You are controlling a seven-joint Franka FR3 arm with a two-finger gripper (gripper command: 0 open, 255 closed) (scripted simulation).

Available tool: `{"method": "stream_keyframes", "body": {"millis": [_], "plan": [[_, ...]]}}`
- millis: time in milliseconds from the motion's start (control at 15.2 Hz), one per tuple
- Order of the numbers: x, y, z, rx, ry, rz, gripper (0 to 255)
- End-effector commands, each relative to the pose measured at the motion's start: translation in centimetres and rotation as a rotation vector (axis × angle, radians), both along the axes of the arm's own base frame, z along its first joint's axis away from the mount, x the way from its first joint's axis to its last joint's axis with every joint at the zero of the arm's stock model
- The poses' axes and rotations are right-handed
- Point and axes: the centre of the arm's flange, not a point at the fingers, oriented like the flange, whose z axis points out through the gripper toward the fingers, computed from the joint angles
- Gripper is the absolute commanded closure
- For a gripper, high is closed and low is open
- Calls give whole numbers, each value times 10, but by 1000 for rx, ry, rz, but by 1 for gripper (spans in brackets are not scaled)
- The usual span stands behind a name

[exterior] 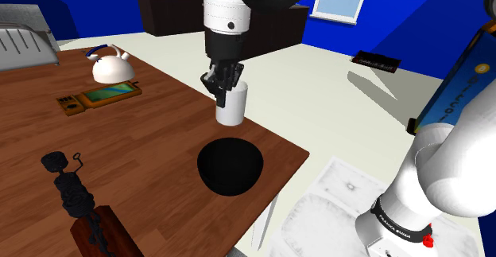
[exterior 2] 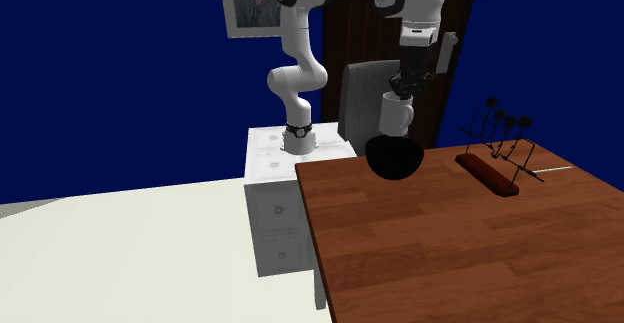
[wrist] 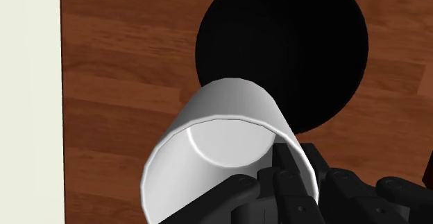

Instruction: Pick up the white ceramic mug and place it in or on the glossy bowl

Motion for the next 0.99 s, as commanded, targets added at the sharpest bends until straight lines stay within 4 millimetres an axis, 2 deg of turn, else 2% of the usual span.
{"method": "stream_keyframes", "body": {"millis": [0,132,924], "plan": [[-15,23,2,0,0,-1,255],[-27,43,5,0,0,-1,255],[-27,43,-59,0,0,-1,255]]}}
